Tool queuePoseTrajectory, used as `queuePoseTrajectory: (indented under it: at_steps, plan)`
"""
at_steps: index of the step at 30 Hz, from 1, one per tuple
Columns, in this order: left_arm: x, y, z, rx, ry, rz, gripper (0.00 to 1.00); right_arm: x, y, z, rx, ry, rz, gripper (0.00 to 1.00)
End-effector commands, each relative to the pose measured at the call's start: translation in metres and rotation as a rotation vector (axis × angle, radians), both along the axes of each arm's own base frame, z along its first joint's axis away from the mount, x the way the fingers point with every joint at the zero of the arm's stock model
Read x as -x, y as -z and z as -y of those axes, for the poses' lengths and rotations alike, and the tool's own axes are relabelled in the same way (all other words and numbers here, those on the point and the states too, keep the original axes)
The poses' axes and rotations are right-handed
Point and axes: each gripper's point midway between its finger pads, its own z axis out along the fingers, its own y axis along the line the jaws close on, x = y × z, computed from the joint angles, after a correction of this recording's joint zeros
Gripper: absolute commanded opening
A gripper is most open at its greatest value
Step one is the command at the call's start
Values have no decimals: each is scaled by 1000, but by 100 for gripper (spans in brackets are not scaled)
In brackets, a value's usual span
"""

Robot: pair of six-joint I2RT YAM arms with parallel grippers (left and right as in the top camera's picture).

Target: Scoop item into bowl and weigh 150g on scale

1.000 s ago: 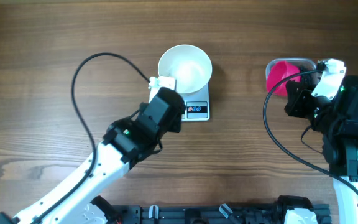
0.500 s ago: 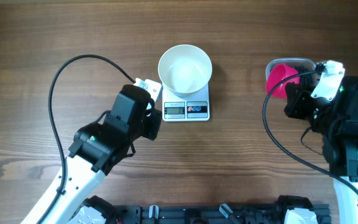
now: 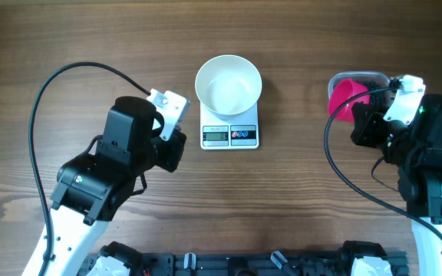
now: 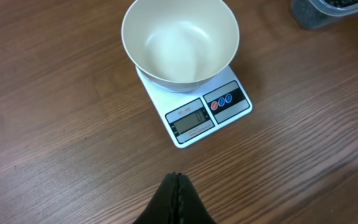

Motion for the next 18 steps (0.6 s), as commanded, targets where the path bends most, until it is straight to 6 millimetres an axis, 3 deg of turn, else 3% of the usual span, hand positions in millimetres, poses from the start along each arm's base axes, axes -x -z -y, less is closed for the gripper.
queuePoseTrajectory:
  at_steps: [1,2,3,4,14,18]
  plan:
    - [2,-7,3,8,36,15,13,1,0,-2,7,-24,4,4]
    - [2,-7,3,8,36,14,36,1,0,-2,7,-24,4,4]
    - [2,-6,3,7,36,12,72,1,0,-2,7,-24,3,4]
    - [3,-6,3,6,35,10,100,1,0,-2,7,-24,3,4]
    - [3,-5,3,5,36,8,100,2,0,-8,43,-95,20,4]
    - [3,-5,3,5,36,8,100,13,-4,-16,4,-124,-20,4]
